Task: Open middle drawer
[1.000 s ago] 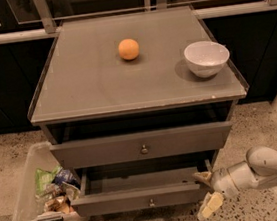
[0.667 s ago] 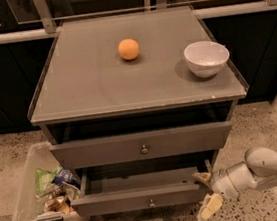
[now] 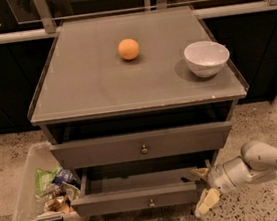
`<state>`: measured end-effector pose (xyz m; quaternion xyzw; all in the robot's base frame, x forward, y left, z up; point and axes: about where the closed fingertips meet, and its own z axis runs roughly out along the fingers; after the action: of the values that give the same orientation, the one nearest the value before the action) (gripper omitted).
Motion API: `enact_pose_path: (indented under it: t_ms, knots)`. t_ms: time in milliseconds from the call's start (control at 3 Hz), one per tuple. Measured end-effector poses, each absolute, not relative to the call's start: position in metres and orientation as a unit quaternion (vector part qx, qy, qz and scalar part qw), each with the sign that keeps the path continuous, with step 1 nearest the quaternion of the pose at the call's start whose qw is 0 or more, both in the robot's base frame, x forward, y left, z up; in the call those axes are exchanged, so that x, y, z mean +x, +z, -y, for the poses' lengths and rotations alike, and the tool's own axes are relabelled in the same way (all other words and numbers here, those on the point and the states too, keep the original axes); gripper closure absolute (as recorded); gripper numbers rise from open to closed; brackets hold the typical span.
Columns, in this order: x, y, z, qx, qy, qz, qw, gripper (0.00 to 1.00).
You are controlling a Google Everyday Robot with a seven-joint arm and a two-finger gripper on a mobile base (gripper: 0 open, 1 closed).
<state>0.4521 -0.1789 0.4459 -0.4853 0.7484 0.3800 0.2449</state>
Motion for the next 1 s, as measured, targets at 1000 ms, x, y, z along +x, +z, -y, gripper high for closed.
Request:
enact_pose_path:
  t_ms: [1000]
  knots:
    - [0.434,0.434,0.168,-0.471,0.410,-0.749,0.222,0.00]
